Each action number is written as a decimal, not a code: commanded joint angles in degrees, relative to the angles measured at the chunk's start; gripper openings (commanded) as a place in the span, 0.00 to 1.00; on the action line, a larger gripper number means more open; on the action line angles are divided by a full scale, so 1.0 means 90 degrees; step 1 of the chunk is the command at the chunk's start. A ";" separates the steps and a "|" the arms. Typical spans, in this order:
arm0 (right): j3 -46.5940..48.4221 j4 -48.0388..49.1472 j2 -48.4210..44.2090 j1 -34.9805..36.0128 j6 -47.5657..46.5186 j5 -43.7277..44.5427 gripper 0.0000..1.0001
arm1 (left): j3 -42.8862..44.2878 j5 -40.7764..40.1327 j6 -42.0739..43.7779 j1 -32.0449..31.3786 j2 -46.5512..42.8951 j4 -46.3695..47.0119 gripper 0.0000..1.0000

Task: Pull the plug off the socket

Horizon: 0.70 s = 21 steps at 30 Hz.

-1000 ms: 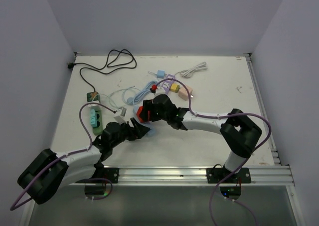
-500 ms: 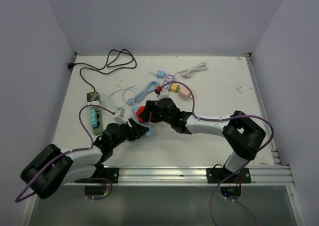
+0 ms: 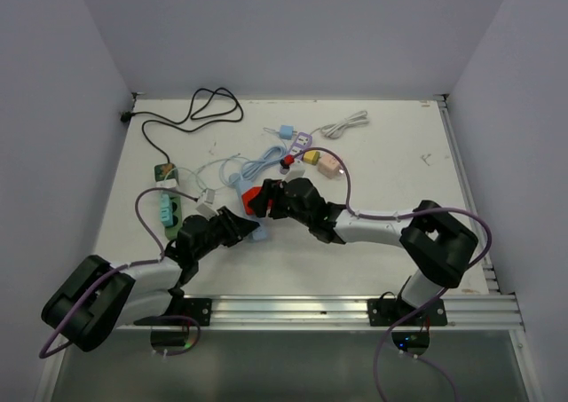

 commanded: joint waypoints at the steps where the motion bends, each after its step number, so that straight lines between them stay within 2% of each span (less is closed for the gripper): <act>1: 0.0101 0.0714 -0.0609 0.0119 -0.0222 0.0170 0.31 | -0.0217 0.0074 -0.0060 0.0264 -0.0006 0.0349 0.12; 8: 0.0189 0.0343 -0.0893 0.0323 -0.0896 0.0854 0.31 | -0.0022 0.0182 -0.0178 0.0469 -0.0026 -0.0041 0.03; 12: 0.0208 0.0021 -0.1020 0.0334 -0.0994 0.1254 0.32 | 0.0134 0.0183 -0.0120 0.0528 -0.0007 -0.0305 0.03; 21: 0.0237 -0.0116 -0.1322 0.0334 -0.1433 0.1324 0.33 | 0.0437 0.0006 0.0193 0.0645 0.0373 -0.0950 0.04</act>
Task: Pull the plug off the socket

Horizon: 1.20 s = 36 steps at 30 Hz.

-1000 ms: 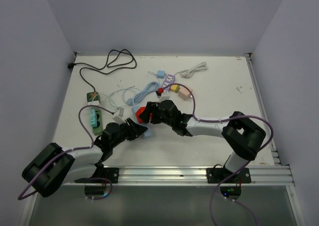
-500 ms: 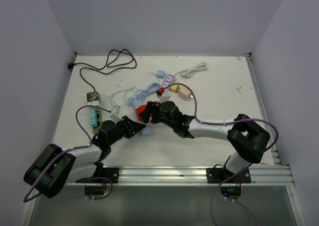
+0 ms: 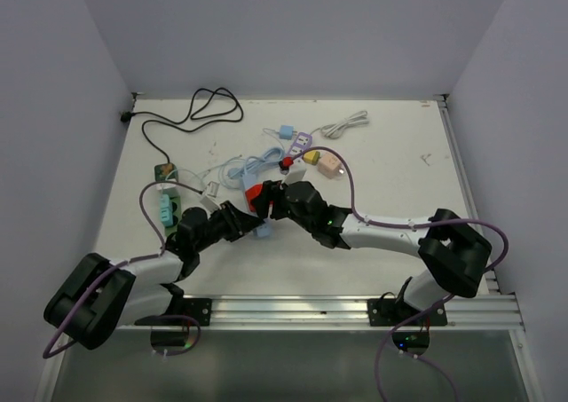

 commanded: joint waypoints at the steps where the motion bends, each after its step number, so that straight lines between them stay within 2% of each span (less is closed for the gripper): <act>1: 0.0332 0.0192 -0.0684 -0.0004 -0.0644 0.0377 0.33 | 0.0080 -0.0798 0.0206 0.0371 0.0377 -0.0741 0.04; 13: -0.0135 0.0688 -0.1035 0.0006 -0.0889 -0.0082 0.35 | 0.0481 -0.0504 0.0225 0.0596 0.0748 -0.0760 0.03; 15: -0.0233 0.0893 -0.1094 -0.0043 -0.0646 -0.0179 0.36 | 0.0500 -0.0368 0.0215 0.0644 0.0855 -0.0722 0.03; 20: -0.0223 0.0630 -0.1143 -0.0433 0.0076 -0.0394 0.37 | 0.0374 -0.0328 0.0215 0.0723 0.0885 -0.0585 0.03; 24: -0.0526 0.1069 -0.1123 -0.0853 0.0584 -0.0843 0.37 | 0.0257 -0.0309 0.0157 0.0742 0.0866 -0.0478 0.03; 30: -0.0732 0.1236 -0.0948 -0.1059 0.0800 -0.1049 0.37 | 0.0110 -0.0260 0.0263 0.0801 0.0846 -0.0428 0.02; 36: -0.0857 0.0758 -0.1064 -0.1253 0.0790 -0.1020 0.38 | 0.0363 -0.0503 0.0819 0.0898 0.0709 -0.0993 0.11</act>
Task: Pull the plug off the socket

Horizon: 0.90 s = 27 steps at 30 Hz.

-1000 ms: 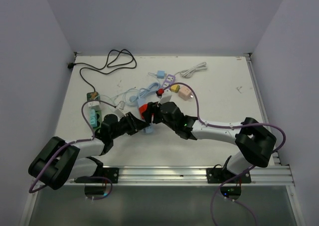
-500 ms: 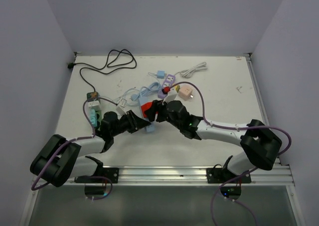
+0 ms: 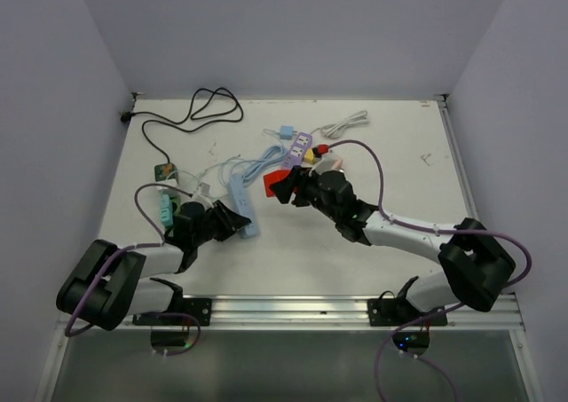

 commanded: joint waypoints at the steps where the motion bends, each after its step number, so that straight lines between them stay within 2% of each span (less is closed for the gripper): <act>1: -0.0190 0.0165 -0.0338 -0.0292 0.0220 -0.0106 0.38 | 0.0363 -0.0555 0.0728 0.0155 -0.0138 -0.0489 0.15; 7: -0.0952 -0.0010 -0.0826 -0.0995 0.0289 -0.0555 0.40 | 0.1252 -0.0712 0.1187 0.0526 0.0299 -0.0881 0.31; 12: -0.1430 -0.0186 -0.1023 -0.1367 0.0152 -0.0800 0.41 | 0.2393 -0.0712 0.1480 0.0722 0.1130 -0.1066 0.35; 17: -0.1607 -0.0216 -0.0984 -0.1572 0.0064 -0.0790 0.45 | 0.3322 -0.0634 0.1529 0.0917 0.2019 -0.1222 0.45; 20: -0.1666 -0.0051 -0.0799 -0.1816 0.0152 -0.1150 0.45 | 0.3879 -0.0604 0.1558 0.1015 0.2409 -0.1339 0.53; 23: -0.1695 0.0086 -0.0691 -0.2002 0.0181 -0.1317 0.45 | 0.4426 -0.0633 0.1802 0.1054 0.2664 -0.1661 0.66; 24: -0.1676 0.0116 -0.0652 -0.2041 0.0181 -0.1347 0.45 | 0.4669 -0.0653 0.1948 0.1064 0.2703 -0.1875 0.76; 27: -0.1637 0.0233 -0.0496 -0.2168 0.0201 -0.1473 0.45 | 0.4885 -0.0838 0.2095 0.1083 0.2801 -0.2217 0.80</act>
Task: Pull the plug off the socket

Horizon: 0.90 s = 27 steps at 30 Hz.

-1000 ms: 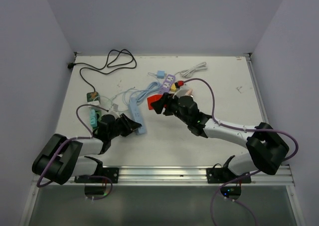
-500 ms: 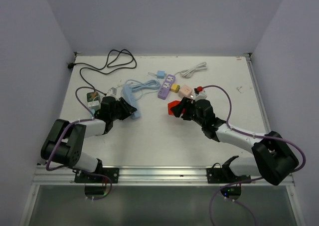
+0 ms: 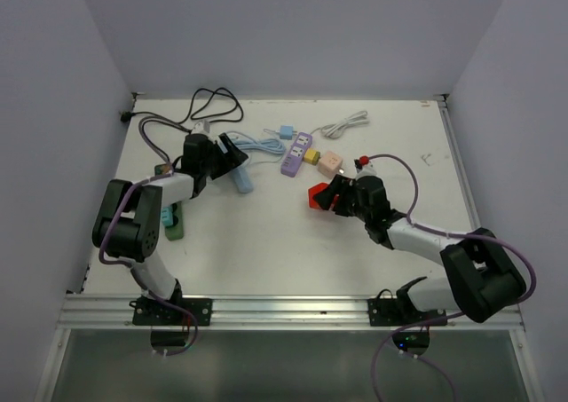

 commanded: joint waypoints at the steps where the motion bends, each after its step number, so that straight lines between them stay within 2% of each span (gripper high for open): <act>1: 0.0059 0.0622 0.0191 -0.0140 0.0099 -0.0337 0.45 | 0.0405 -0.0176 0.0379 0.0088 0.0011 -0.0341 0.80; 4: 0.0185 0.0730 0.0377 -0.0228 0.0118 -0.0425 0.45 | 0.0279 -0.0214 0.0427 0.0127 -0.0193 -0.0458 0.80; 8: 0.0439 0.0778 0.0806 -0.0355 0.0177 -0.0513 0.45 | 0.0220 -0.0761 0.0720 0.0166 -0.0759 -0.1063 0.81; 12: 0.0926 0.0817 0.1304 -0.0434 0.0187 -0.0611 0.47 | 0.0015 -0.0966 0.0886 0.0234 -0.1550 -0.1415 0.88; 18: 0.1542 0.0974 0.2173 -0.0541 0.0479 -0.1089 0.53 | 0.0530 -0.0889 0.1286 0.0254 -0.2674 -0.2439 0.95; 23: 0.1914 0.0886 0.2711 -0.0609 0.0753 -0.1226 0.60 | 0.1069 -0.0615 0.1813 0.0254 -0.3660 -0.3299 0.96; 27: 0.2138 0.1022 0.3111 -0.0765 0.0929 -0.1489 0.65 | 0.0798 -0.0703 0.2292 0.0254 -0.4470 -0.3486 0.96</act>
